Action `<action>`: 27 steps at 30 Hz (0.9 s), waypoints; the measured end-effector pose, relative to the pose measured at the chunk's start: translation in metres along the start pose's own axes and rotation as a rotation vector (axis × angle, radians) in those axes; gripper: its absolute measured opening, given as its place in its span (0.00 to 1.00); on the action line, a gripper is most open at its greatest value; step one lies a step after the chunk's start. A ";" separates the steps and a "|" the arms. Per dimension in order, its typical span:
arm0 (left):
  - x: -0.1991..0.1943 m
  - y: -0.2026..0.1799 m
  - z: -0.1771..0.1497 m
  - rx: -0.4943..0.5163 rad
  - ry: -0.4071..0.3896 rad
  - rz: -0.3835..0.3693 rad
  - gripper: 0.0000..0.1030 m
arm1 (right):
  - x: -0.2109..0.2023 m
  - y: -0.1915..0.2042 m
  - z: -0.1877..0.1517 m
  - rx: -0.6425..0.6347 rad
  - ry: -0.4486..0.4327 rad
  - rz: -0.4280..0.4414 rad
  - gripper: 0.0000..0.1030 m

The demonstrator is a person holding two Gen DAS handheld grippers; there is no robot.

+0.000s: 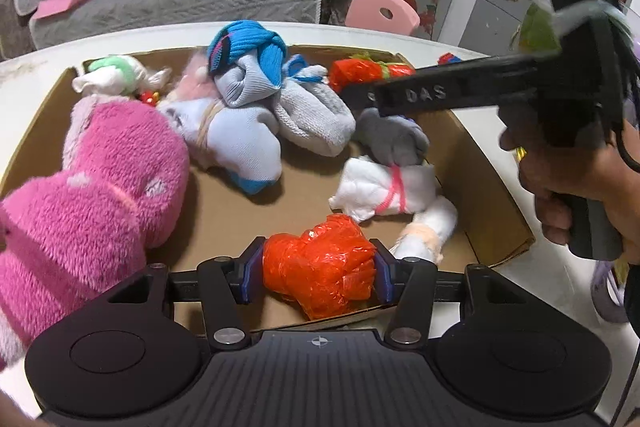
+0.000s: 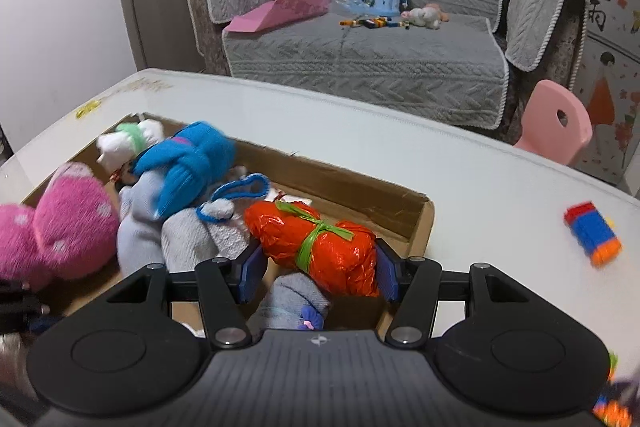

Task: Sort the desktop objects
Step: 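Lift both orange bundles over the tray and open both grippers, then move both open grippers back toward the items beside the tray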

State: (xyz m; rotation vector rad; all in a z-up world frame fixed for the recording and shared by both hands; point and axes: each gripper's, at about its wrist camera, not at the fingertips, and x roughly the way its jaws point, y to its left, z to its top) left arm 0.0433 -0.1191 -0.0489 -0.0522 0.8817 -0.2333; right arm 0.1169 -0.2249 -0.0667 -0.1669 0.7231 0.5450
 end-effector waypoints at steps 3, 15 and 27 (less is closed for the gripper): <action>-0.008 -0.004 -0.009 0.007 0.008 -0.004 0.58 | -0.012 0.003 -0.011 -0.006 0.005 -0.005 0.51; -0.028 -0.019 -0.037 0.024 -0.006 0.001 0.61 | -0.043 0.016 -0.020 -0.029 -0.036 -0.053 0.58; -0.082 -0.034 -0.035 0.087 -0.183 0.079 0.87 | -0.107 0.032 -0.014 -0.059 -0.190 -0.080 0.78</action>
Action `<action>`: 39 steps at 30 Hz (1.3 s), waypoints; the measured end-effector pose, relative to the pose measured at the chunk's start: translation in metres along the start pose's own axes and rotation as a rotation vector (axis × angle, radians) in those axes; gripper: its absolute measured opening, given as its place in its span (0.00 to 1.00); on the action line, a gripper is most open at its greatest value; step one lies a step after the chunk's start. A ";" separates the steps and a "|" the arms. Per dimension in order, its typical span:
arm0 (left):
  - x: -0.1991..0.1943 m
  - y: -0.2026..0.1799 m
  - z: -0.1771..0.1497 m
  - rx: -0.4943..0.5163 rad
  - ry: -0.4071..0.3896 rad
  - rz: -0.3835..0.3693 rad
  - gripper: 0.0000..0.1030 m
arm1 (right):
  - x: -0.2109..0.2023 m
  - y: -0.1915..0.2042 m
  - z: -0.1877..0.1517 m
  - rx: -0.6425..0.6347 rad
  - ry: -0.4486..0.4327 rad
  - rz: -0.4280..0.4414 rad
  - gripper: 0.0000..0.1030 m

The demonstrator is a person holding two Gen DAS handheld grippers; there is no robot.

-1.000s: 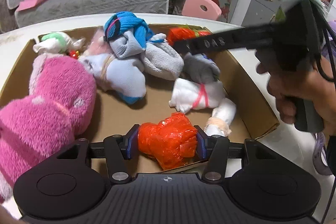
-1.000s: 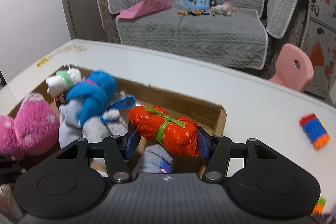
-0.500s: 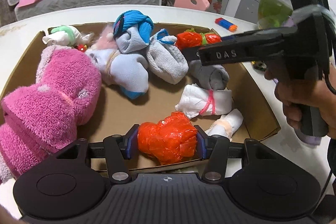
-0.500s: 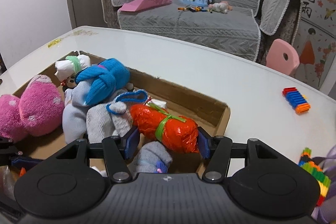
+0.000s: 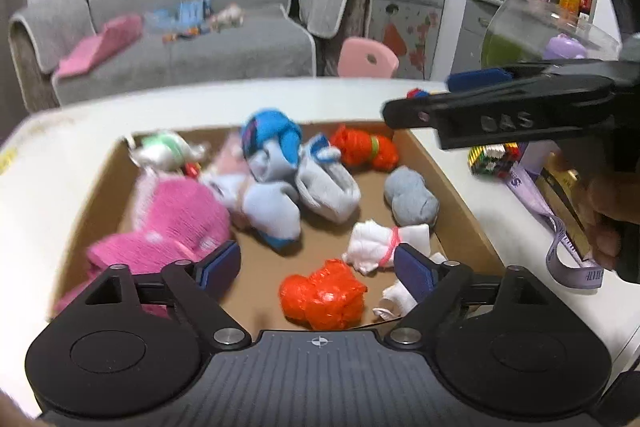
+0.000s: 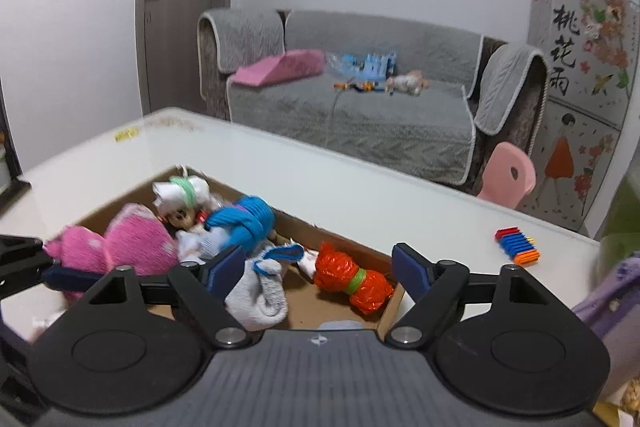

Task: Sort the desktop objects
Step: 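Move both open grippers back toward the items beside the tray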

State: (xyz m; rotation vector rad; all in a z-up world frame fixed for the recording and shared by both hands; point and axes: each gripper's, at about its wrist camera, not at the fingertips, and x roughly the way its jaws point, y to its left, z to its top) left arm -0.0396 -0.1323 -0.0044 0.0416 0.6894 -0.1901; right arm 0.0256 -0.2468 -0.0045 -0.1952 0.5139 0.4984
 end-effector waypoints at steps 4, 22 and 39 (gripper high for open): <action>-0.015 0.000 -0.001 0.017 -0.034 0.016 0.87 | -0.026 0.007 -0.010 0.019 -0.042 0.005 0.79; -0.061 0.076 -0.087 -0.061 0.008 0.161 0.95 | -0.059 0.071 -0.096 0.107 -0.045 0.086 0.96; -0.046 0.085 -0.086 -0.109 0.007 0.154 0.95 | -0.047 0.113 -0.124 -0.026 -0.016 0.142 0.96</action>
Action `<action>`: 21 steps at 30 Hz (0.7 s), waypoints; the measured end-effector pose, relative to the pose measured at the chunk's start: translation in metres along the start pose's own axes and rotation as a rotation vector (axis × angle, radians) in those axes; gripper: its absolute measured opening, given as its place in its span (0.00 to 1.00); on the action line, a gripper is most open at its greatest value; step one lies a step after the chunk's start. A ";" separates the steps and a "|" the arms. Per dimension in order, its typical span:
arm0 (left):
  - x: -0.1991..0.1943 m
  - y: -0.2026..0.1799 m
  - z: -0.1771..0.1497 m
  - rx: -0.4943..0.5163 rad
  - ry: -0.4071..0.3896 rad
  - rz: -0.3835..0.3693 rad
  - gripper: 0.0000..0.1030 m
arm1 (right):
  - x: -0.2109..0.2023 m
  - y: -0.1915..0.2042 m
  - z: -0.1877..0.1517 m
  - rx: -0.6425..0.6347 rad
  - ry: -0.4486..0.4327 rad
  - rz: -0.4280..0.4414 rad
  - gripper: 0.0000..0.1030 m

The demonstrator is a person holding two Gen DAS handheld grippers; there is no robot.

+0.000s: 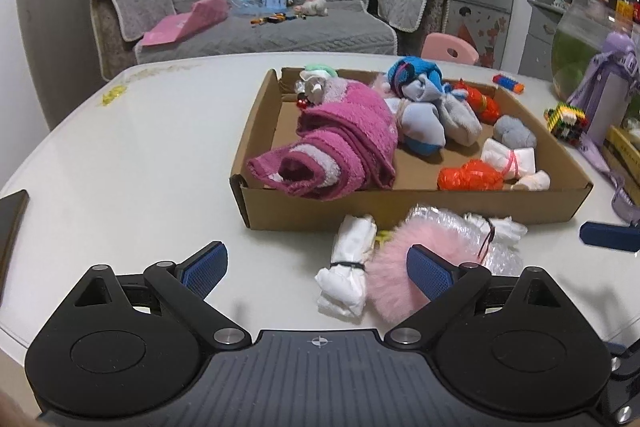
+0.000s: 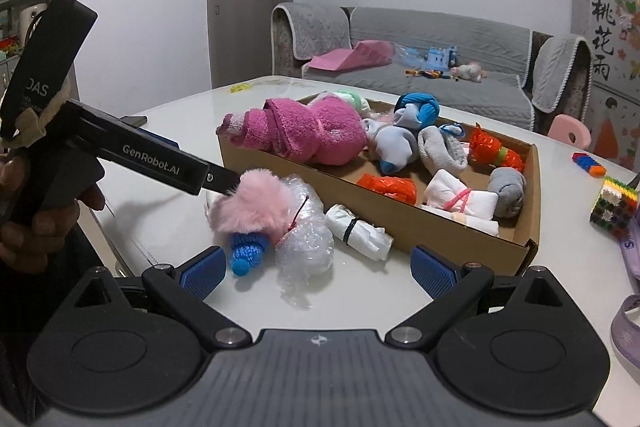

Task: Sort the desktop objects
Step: 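Move both open grippers back toward the items beside the tray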

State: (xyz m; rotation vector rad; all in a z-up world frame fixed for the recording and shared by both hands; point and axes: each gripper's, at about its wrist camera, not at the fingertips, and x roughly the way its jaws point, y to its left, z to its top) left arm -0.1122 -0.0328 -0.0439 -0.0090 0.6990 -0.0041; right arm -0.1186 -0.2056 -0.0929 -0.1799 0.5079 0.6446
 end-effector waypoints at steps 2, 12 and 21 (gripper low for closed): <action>0.001 0.001 0.003 -0.003 -0.006 0.008 0.95 | 0.002 0.002 0.002 -0.006 -0.003 -0.002 0.96; 0.034 0.007 0.011 -0.031 0.042 0.056 0.95 | 0.017 0.015 0.013 -0.039 -0.002 0.017 0.97; 0.037 0.018 -0.002 -0.036 0.062 0.105 0.95 | 0.019 0.018 0.010 -0.040 0.010 0.025 0.98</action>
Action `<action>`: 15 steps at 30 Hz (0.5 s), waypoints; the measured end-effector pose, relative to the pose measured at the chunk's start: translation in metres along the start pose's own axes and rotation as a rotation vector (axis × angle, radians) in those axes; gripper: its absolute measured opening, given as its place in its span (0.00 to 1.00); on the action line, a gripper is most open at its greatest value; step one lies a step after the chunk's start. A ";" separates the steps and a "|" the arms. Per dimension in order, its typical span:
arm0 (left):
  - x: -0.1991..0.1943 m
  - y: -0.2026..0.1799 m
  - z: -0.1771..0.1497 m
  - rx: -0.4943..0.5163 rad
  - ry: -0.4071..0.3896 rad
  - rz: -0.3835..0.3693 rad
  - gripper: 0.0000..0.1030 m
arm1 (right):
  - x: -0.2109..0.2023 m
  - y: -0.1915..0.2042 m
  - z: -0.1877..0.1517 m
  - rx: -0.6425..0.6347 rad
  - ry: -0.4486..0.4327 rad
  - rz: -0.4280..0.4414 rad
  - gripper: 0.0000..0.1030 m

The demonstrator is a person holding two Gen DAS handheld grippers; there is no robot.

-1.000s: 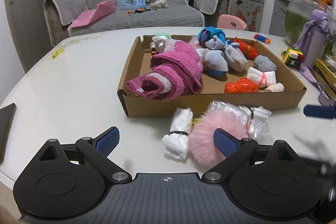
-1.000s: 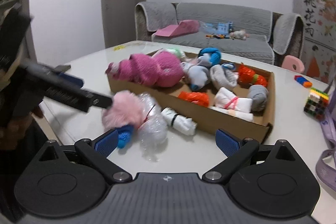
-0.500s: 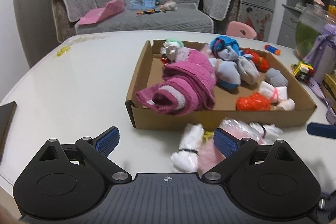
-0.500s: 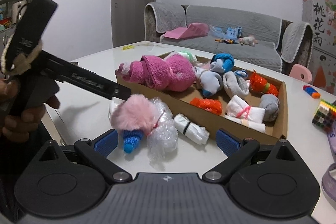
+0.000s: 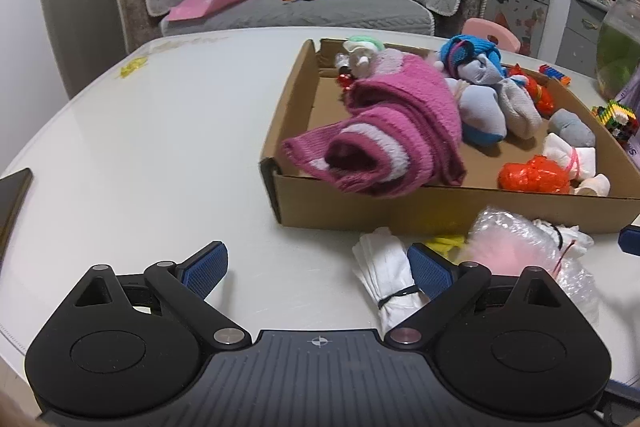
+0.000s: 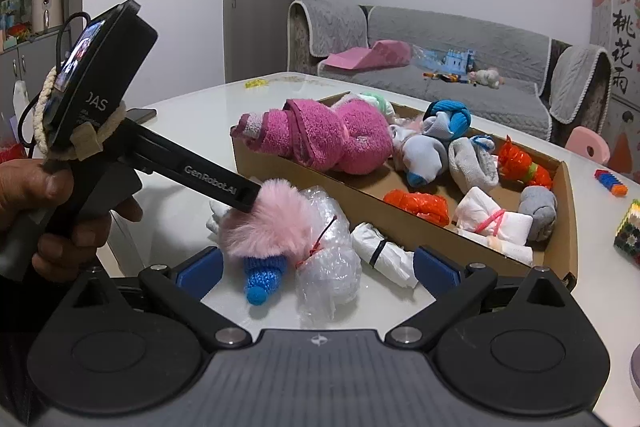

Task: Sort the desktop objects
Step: 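Move both open grippers back toward the items beside the tray, then grasp the pink fluffy pom-pom with right gripper while left grasps white black-banded sock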

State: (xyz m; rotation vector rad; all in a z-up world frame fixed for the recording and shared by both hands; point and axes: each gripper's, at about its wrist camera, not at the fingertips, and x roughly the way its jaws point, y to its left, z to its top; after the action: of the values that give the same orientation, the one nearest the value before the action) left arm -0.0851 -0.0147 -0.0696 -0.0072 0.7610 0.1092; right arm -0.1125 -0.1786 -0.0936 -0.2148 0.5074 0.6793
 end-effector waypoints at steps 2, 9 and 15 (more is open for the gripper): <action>-0.003 0.004 -0.002 0.006 -0.007 0.022 0.95 | 0.001 0.000 0.001 0.004 -0.001 0.006 0.98; -0.016 0.027 -0.012 -0.018 -0.003 0.061 0.95 | 0.007 0.007 0.004 0.005 -0.007 0.031 0.98; -0.019 0.034 -0.012 -0.025 -0.001 0.069 0.94 | 0.014 0.028 0.015 -0.066 -0.039 0.092 0.98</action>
State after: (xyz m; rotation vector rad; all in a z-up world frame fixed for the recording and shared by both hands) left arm -0.1108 0.0165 -0.0639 -0.0049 0.7588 0.1845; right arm -0.1157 -0.1442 -0.0884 -0.2408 0.4596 0.7891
